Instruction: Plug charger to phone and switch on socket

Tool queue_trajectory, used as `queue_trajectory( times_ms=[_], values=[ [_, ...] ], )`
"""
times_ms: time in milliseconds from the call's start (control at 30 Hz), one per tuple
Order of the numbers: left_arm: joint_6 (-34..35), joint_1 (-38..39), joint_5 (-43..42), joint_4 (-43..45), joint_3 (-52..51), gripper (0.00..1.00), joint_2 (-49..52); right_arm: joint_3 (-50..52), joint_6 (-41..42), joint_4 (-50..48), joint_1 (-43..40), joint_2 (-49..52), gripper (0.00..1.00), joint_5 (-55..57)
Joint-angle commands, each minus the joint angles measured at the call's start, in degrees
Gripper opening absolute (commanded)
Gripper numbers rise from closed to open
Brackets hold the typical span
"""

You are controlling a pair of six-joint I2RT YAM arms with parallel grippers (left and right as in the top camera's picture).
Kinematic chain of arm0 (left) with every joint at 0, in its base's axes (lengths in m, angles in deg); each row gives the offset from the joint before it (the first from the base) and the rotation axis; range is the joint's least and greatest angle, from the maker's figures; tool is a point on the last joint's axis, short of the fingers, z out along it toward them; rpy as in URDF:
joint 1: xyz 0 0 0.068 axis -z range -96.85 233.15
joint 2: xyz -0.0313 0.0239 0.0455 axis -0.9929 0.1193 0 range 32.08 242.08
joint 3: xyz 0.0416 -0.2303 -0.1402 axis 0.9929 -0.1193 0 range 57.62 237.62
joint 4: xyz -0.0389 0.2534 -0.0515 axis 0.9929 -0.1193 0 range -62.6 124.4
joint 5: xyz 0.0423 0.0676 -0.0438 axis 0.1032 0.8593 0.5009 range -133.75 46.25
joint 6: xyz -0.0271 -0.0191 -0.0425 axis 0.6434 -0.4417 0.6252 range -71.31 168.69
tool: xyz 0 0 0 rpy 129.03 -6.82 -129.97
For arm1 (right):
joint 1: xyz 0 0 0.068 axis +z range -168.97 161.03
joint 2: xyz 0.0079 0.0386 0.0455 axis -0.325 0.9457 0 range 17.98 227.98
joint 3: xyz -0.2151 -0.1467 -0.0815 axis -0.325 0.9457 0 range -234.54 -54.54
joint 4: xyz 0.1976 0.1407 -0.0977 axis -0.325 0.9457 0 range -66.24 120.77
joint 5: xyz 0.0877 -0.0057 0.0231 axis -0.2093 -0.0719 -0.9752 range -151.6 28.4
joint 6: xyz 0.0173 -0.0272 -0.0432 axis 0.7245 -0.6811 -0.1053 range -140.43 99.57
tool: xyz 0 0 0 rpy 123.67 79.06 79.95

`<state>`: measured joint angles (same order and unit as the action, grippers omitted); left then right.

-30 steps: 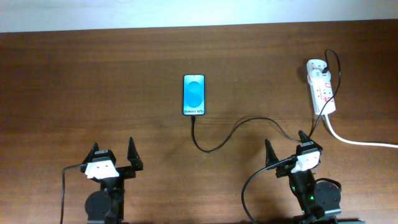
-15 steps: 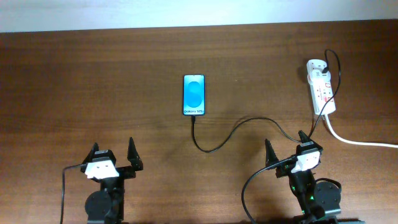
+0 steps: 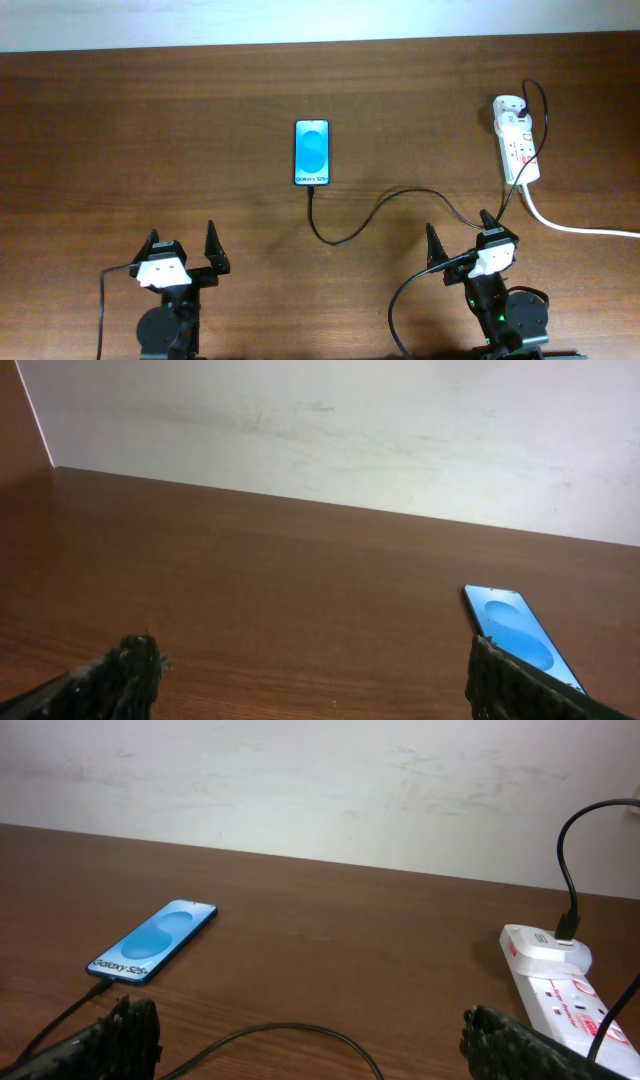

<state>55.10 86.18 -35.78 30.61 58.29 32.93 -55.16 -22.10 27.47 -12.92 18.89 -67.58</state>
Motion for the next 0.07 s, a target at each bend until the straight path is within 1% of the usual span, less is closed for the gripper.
queue_trajectory(
  times_ms=[0, 33],
  values=[
    [-0.94, 0.02, -0.22, -0.17, -0.15, 1.00, -0.55, 0.31, 0.17, 0.37, 0.33, -0.44, 0.99, 0.28],
    [-0.94, 0.02, -0.22, -0.17, -0.15, 1.00, -0.55, 0.31, 0.17, 0.37, 0.33, -0.44, 0.99, 0.26]
  ],
)
